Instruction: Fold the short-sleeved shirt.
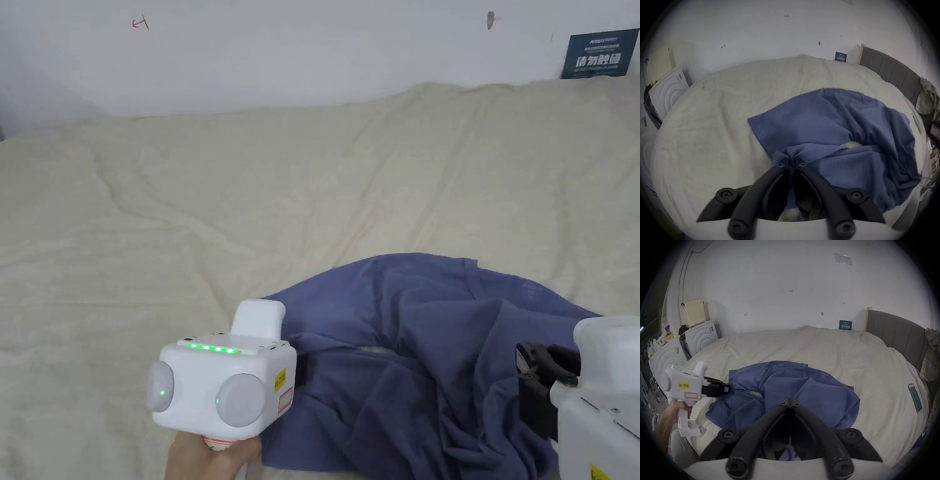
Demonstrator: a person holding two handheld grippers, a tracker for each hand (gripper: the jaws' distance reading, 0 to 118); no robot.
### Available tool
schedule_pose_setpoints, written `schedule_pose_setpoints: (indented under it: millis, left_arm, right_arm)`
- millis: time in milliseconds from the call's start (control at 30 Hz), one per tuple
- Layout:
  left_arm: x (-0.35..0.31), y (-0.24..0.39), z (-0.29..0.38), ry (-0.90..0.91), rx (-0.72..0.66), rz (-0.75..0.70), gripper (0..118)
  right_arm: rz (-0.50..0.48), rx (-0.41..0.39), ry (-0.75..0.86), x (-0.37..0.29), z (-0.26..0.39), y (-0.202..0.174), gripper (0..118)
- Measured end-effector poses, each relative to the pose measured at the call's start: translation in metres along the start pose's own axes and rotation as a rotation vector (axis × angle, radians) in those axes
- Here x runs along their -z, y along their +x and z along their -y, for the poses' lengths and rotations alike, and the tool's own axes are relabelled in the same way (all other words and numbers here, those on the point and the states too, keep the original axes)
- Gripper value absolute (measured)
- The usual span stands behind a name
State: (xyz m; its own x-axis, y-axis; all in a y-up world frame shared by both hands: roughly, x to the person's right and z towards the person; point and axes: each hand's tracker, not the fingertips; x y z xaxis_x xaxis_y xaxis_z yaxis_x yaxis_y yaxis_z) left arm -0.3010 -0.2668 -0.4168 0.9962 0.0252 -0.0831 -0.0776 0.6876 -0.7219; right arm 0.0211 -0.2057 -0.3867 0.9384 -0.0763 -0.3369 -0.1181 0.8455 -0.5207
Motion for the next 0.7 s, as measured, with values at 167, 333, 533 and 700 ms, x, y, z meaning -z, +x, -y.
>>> schedule_pose_setpoints:
  millis: [167,333,533,700]
  left_arm:
    - [-0.015,-0.005,-0.003,0.038,-0.039,0.024,4]
    - [-0.022,0.002,-0.004,0.046,0.019,0.005,4]
    - [-0.022,-0.002,-0.005,0.034,-0.001,0.014,4]
    - [-0.021,-0.003,-0.003,0.024,-0.006,0.023,4]
  right_arm:
    - [-0.009,-0.003,0.003,0.001,-0.011,0.005,0]
    - [-0.053,-0.009,-0.008,0.021,-0.047,0.004,0]
    - [-0.192,-0.089,-0.074,0.079,-0.111,0.0,34]
    - [-0.232,-0.268,-0.221,0.153,-0.141,-0.019,94]
